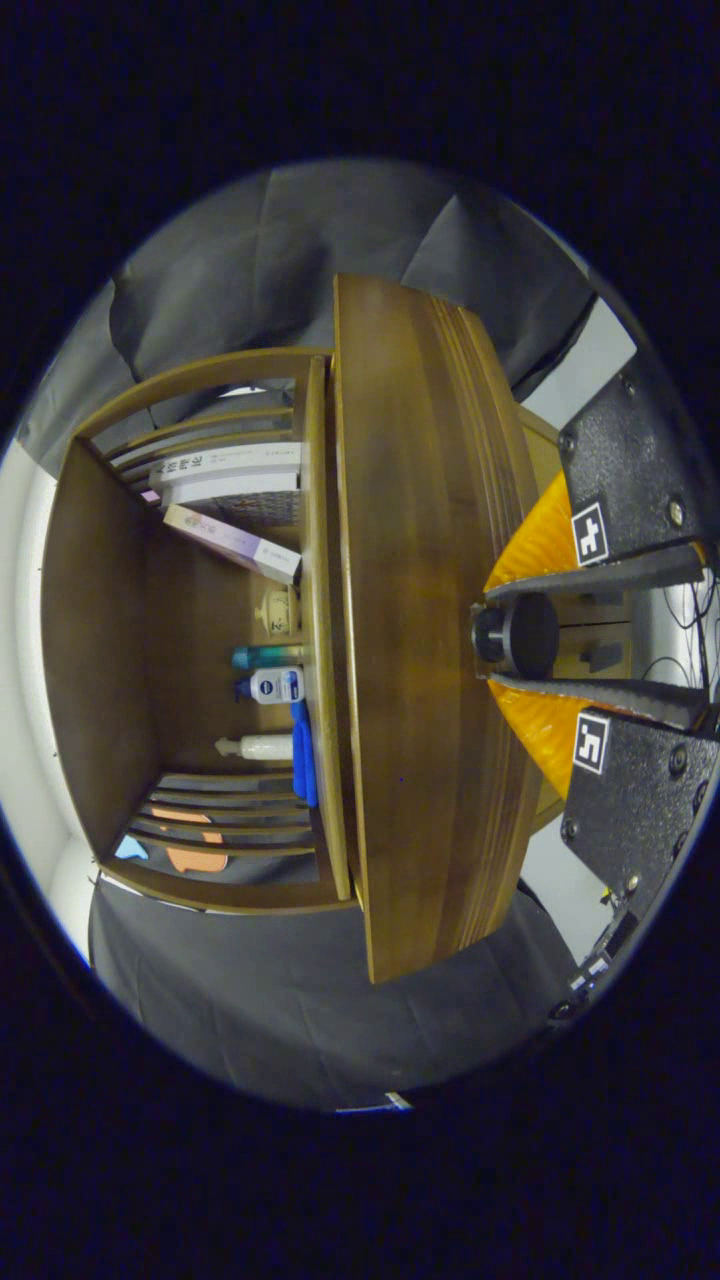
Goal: Pull open the drawer, take out the items inside it, and place them on the countertop above the cabinet.
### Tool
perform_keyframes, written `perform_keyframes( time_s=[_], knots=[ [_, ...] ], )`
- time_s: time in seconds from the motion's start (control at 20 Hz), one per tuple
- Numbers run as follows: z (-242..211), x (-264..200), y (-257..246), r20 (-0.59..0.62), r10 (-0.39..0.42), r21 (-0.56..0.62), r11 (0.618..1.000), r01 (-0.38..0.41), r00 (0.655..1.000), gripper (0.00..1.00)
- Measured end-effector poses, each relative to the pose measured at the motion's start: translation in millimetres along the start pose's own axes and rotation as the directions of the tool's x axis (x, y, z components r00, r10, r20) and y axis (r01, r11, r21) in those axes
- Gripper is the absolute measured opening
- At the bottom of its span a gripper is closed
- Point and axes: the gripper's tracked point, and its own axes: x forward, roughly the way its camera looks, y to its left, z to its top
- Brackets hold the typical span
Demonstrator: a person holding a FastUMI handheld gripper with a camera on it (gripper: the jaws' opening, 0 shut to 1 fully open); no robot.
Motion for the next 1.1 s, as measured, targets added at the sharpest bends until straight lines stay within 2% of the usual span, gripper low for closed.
perform_keyframes(
  time_s=[0.65,0.9,1.05,1.1],
  knots=[
    [-39.8,-86.8,-0.8,-0.054,0.084,-0.045,0.995,-0.087,0.995,0.4],
    [-46.6,-98.5,2.0,-0.077,0.106,-0.083,0.99,-0.112,0.991,0.4],
    [-46.4,-99.4,1.8,-0.132,0.109,-0.045,0.992,-0.116,0.985,0.4],
    [-42.1,-104.6,0.5,-0.137,0.116,-0.03,0.992,-0.121,0.984,0.43]
  ],
)
